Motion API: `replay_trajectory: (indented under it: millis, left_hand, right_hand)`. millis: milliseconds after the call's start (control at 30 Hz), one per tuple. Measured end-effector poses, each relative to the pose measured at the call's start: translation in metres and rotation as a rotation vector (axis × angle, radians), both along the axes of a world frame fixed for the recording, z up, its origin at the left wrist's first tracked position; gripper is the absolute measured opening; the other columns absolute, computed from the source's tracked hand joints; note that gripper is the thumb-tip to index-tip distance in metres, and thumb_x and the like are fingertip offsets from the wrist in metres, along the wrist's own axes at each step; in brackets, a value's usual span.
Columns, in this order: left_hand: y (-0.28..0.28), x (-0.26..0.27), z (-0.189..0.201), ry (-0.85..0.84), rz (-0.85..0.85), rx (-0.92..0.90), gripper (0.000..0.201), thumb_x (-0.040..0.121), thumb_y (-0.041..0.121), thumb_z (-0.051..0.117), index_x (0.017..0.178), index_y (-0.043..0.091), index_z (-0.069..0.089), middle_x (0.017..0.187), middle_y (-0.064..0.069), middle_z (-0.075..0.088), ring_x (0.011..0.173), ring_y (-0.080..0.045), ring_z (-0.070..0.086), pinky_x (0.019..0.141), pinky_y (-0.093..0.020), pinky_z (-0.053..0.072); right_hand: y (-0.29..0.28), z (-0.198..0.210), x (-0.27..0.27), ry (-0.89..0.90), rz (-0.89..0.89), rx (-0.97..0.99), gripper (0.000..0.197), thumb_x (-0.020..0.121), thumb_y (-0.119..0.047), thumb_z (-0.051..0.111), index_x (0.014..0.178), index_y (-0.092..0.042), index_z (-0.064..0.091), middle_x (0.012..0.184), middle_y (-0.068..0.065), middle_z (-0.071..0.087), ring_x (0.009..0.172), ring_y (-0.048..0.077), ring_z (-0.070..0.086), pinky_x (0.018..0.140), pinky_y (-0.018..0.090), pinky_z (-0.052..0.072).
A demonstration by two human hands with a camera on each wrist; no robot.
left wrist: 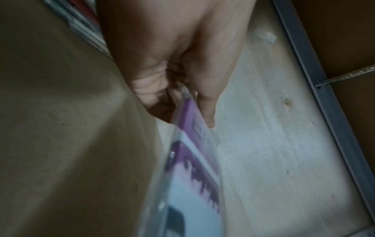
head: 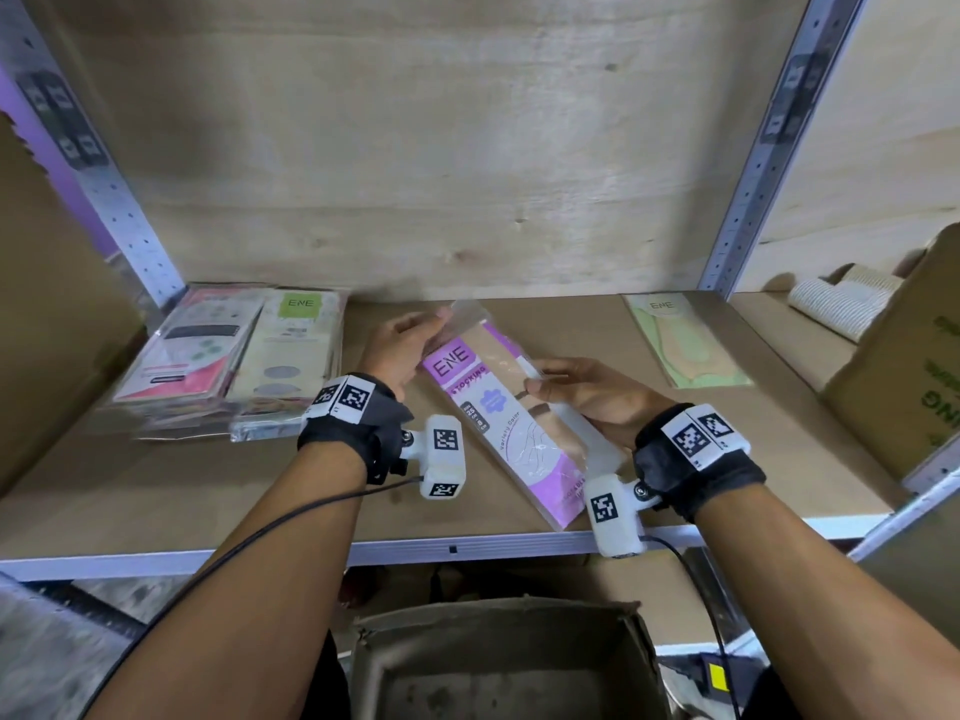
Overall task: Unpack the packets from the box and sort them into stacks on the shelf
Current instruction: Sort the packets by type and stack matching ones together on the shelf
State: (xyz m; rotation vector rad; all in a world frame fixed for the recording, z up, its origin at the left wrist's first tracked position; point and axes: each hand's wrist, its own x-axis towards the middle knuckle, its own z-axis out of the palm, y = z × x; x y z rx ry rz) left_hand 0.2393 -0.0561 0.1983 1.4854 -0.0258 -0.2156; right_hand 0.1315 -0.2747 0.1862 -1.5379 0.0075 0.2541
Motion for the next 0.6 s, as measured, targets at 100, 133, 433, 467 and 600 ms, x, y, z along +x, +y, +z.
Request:
replay_trajectory:
  millis: [100, 133, 433, 467, 600]
  left_hand:
    - [0.006, 0.001, 0.000, 0.015, -0.006, -0.019, 0.021, 0.089, 0.027, 0.074, 0.102, 0.012, 0.071, 0.079, 0.004, 0.078, 0.062, -0.005, 0.073, 0.055, -0.020, 0.057]
    - [0.006, 0.001, 0.000, 0.024, -0.002, -0.010, 0.022, 0.089, 0.030, 0.074, 0.100, 0.011, 0.071, 0.078, 0.005, 0.078, 0.061, -0.004, 0.072, 0.054, -0.019, 0.057]
    - [0.007, 0.000, 0.002, -0.016, 0.066, 0.275, 0.043, 0.094, 0.054, 0.058, 0.065, 0.022, 0.053, 0.076, -0.005, 0.060, 0.075, -0.024, 0.062, 0.077, -0.033, 0.047]
    - [0.008, 0.000, 0.003, -0.022, 0.065, 0.306, 0.046, 0.092, 0.059, 0.057, 0.063, 0.023, 0.051, 0.075, -0.005, 0.059, 0.074, -0.024, 0.062, 0.075, -0.031, 0.047]
    - [0.009, -0.006, 0.008, 0.023, -0.021, 0.354, 0.055, 0.091, 0.067, 0.053, 0.062, 0.021, 0.049, 0.042, 0.008, 0.044, 0.042, -0.014, 0.048, 0.037, -0.014, 0.032]
  right_hand:
    - [0.000, 0.000, 0.000, -0.008, 0.014, -0.015, 0.029, 0.097, -0.007, 0.059, 0.124, 0.000, 0.063, 0.116, 0.019, 0.070, 0.097, 0.030, 0.067, 0.086, 0.035, 0.054]
    - [-0.001, 0.000, 0.000, -0.018, 0.012, -0.026, 0.028, 0.096, -0.007, 0.059, 0.123, 0.000, 0.064, 0.113, 0.018, 0.071, 0.094, 0.029, 0.068, 0.082, 0.033, 0.055]
    - [-0.002, 0.005, 0.001, -0.157, -0.014, -0.186, 0.019, 0.093, -0.005, 0.064, 0.110, 0.000, 0.069, 0.103, 0.018, 0.074, 0.084, 0.024, 0.070, 0.087, 0.035, 0.054]
    - [-0.002, 0.006, 0.001, -0.160, -0.023, -0.199, 0.020, 0.092, -0.005, 0.065, 0.111, 0.001, 0.068, 0.102, 0.018, 0.074, 0.082, 0.022, 0.070, 0.087, 0.033, 0.054]
    - [-0.008, 0.010, -0.001, -0.154, -0.066, -0.226, 0.030, 0.090, -0.003, 0.066, 0.118, 0.007, 0.063, 0.106, 0.026, 0.070, 0.081, 0.024, 0.067, 0.088, 0.033, 0.051]
